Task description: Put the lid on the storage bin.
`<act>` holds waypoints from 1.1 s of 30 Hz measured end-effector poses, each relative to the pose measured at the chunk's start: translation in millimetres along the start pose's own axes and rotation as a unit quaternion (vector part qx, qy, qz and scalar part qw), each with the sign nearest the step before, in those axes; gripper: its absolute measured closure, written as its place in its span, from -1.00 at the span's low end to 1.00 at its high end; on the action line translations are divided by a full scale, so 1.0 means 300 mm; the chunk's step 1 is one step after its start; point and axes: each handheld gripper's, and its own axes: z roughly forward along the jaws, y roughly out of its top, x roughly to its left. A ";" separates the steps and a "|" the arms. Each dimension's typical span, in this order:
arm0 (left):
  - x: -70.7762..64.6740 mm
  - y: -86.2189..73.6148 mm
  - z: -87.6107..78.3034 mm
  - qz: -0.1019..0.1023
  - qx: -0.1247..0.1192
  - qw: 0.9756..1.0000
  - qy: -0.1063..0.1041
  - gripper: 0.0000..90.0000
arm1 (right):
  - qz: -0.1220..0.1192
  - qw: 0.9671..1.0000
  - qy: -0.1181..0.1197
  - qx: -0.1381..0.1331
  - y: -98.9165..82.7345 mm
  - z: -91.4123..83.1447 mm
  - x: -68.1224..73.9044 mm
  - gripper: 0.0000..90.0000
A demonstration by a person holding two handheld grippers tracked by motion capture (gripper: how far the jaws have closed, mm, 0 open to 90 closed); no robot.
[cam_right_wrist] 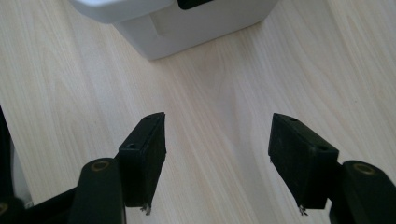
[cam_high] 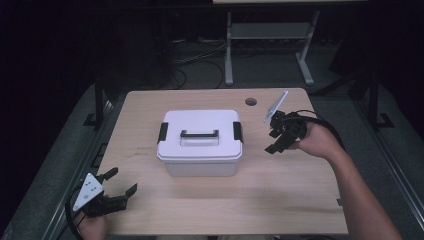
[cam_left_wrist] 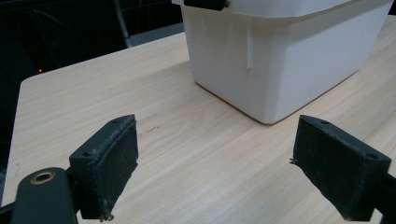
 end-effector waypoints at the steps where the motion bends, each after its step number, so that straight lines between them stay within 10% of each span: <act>1: 0.000 0.000 0.000 0.000 0.000 1.000 0.000 -0.70 | 0.001 1.000 0.002 0.000 -0.003 0.004 0.000 -0.20; 33: -0.002 0.000 0.004 0.001 0.001 1.000 -0.001 -0.70 | 0.034 0.999 0.016 0.005 -0.142 0.095 -0.003 -0.27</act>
